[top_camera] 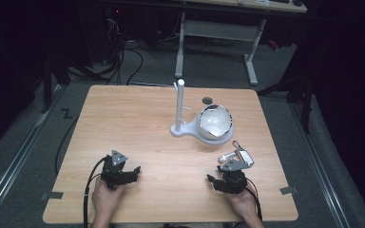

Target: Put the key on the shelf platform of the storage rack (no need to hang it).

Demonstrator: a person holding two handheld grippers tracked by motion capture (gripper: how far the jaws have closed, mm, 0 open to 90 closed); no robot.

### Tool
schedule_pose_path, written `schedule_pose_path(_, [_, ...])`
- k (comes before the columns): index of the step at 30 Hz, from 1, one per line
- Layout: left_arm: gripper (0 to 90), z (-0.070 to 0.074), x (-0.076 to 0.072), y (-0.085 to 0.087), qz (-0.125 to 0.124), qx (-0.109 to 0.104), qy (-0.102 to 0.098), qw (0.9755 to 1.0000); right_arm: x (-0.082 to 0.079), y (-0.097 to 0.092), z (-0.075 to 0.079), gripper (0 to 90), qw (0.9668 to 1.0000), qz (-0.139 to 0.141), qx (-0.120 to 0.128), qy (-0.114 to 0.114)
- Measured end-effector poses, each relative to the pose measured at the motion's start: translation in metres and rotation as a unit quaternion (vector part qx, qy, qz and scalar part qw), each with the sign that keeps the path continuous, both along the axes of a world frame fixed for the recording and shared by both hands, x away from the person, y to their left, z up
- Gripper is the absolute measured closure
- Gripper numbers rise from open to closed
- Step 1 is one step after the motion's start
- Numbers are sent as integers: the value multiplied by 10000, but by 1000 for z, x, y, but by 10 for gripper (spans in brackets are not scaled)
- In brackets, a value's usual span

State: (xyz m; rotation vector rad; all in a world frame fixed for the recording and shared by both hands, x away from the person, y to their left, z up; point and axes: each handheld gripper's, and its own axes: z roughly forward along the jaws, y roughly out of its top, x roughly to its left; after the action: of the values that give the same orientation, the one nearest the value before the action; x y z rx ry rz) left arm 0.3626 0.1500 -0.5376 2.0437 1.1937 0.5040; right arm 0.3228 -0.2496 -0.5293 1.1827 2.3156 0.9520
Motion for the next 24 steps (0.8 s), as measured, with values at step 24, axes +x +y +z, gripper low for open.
schedule_pose_path(24, [211,0,0,0,0,0,0,10000,-8,-15,11,452,9997,-168,143,-61])
